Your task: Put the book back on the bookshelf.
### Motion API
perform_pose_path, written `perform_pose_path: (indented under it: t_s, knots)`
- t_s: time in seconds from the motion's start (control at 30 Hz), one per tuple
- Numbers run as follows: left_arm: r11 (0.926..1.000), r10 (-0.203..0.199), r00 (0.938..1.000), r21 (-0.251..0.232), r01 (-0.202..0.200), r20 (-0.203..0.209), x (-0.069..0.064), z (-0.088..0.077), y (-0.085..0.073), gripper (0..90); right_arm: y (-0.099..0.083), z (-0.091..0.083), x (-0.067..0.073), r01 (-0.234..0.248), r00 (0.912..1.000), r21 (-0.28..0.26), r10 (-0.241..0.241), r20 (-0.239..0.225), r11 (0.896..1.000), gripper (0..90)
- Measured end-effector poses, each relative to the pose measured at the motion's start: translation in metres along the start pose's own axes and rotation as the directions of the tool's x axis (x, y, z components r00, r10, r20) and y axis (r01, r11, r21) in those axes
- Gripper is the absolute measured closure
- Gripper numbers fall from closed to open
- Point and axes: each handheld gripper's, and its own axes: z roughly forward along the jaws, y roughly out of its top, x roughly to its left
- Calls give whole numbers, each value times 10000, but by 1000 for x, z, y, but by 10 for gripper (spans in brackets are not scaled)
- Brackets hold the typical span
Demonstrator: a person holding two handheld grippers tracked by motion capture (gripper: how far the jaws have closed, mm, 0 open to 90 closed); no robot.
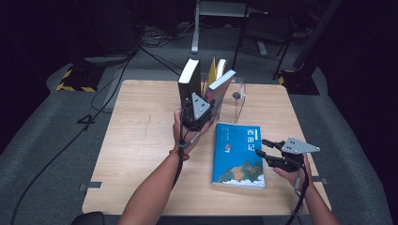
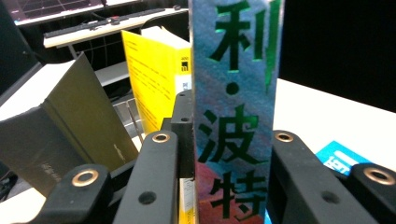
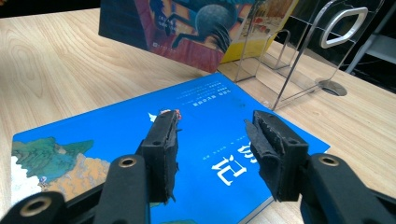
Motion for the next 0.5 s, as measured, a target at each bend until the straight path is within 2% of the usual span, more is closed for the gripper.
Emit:
perform_pose_path:
  t_s: [0.1, 0.23, 0.3, 0.37, 0.43, 0.5]
  knots:
    - [9999, 51, 9998, 146, -48, -216, -1, 9, -4, 736, 0, -1, 0, -10, 10000, -2, 10, 16, 10000, 519]
    - [9998, -58, 9970, 184, 73, -769, -2, 18, -5, 737, -1, -3, -2, -64, 10000, -55, 65, 37, 10000, 519]
    - [9993, -327, 9939, 167, 347, -1055, 2, 20, -5, 737, -2, -3, -2, -88, 9999, -71, 89, 54, 9999, 518]
    - [9979, -575, 9873, 216, 613, -1484, 7, 20, -4, 736, -2, -3, -2, -88, 9999, -70, 88, 58, 9999, 519]
    - [9955, -872, 9821, 209, 919, -1669, 12, 21, -3, 736, -2, -3, -2, -113, 9999, -67, 113, 32, 9999, 519]
    - [9959, -809, 9795, 259, 871, -1843, 12, 22, -1, 736, -2, -2, -2, -75, 10000, -59, 75, 16, 10000, 519]
